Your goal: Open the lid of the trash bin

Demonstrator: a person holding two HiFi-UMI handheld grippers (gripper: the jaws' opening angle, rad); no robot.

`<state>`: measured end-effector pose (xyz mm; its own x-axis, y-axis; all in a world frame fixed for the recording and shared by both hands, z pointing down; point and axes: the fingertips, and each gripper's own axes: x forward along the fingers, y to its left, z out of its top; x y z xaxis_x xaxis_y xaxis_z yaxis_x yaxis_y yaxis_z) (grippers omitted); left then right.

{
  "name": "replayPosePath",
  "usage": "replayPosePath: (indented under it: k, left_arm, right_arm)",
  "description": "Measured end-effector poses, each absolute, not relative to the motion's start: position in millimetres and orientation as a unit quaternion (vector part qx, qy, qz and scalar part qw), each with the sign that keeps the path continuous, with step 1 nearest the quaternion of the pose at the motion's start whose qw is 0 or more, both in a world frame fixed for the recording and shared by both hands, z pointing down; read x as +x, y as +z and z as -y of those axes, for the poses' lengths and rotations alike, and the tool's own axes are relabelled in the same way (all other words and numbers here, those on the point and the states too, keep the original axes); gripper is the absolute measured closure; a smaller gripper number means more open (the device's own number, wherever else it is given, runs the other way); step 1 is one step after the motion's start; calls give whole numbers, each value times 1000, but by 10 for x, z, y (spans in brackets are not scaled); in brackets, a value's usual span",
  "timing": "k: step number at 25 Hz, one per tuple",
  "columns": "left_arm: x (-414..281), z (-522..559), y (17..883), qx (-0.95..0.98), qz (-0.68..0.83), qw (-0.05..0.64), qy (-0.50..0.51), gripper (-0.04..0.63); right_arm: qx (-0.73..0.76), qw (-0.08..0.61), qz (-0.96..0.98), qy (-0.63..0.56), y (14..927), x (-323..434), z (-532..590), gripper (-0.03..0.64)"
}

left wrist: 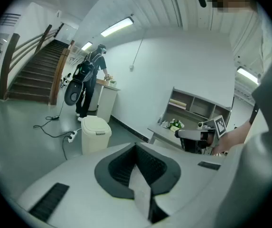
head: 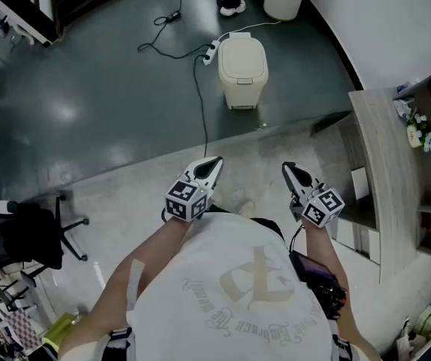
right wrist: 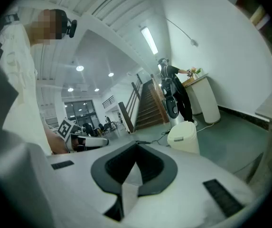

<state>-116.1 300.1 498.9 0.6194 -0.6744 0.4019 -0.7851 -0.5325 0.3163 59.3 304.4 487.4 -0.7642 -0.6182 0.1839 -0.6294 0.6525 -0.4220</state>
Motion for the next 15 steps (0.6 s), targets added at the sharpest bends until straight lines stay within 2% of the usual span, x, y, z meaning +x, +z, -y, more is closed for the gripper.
replayPosePath:
  k: [15]
  left_arm:
    - [-1768,-2944,4927,868,424,232,112,580]
  right_arm:
    - [342,23,911,229,4826,42,-2958,612]
